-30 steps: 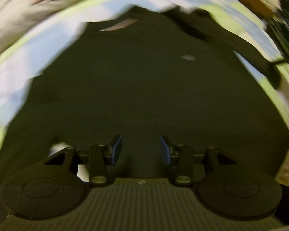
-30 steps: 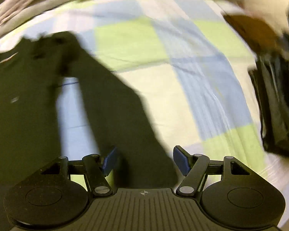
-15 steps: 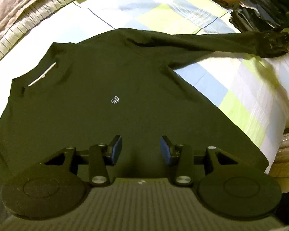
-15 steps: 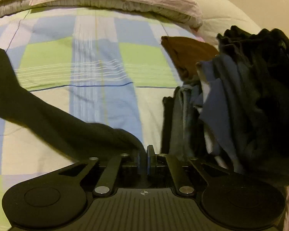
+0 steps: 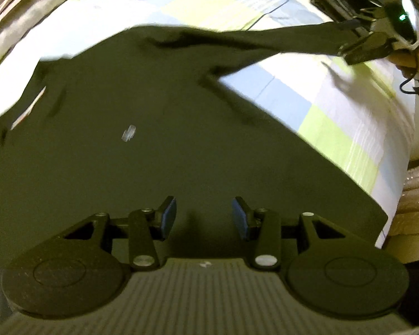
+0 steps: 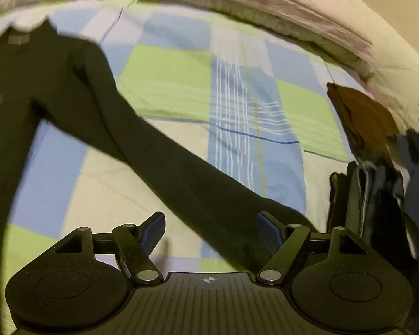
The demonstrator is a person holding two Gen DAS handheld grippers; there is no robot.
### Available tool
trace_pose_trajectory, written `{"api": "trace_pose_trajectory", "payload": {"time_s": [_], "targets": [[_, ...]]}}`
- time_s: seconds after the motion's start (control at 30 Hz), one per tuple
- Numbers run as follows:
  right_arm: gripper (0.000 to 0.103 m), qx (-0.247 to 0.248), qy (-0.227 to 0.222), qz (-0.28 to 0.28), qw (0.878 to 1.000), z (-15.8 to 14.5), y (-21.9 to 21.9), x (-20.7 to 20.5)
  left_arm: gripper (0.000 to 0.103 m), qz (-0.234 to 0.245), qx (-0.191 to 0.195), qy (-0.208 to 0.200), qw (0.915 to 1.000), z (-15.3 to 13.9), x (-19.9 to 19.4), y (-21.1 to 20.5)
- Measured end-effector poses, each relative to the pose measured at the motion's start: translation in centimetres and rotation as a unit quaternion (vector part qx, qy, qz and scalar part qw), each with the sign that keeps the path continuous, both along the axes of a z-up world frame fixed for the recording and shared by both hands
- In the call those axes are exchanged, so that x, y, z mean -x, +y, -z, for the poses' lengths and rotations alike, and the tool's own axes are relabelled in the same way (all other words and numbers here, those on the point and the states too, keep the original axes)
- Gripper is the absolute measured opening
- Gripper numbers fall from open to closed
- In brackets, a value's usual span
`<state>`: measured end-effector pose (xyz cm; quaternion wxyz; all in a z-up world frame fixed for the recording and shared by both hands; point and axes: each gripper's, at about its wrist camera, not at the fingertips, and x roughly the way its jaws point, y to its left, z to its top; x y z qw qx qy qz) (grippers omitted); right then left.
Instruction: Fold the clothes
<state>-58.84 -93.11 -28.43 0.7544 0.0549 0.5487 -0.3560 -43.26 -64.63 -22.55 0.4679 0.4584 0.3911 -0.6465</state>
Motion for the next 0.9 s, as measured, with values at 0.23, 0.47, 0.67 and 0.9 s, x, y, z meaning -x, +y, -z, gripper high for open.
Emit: {"api": "trace_pose_trajectory", "payload": {"time_s": [0.23,0.47,0.67,0.9], "targets": [[0.002,-0.017,0.093,-0.098,0.991,3.4,-1.1,1.6,0.040,0.025,0.023,0.009,0.9994,0.3,2.5,-4.4],[0.002,0.121,0.060,-0.093,0.986,-3.0,-5.8,0.1,0.040,0.019,0.020,0.019,0.9994,0.2,3.4,-5.6],[0.064,0.148,0.059,-0.038,0.986,-2.7,-10.7,-2.1,0.042,0.004,0.012,0.018,0.9998,0.3,3.4,-5.1],[0.064,-0.017,-0.046,0.015,0.999,-0.4,-8.5,-0.3,0.044,-0.027,-0.020,0.016,0.9993,2.0,2.2,-3.0]]}}
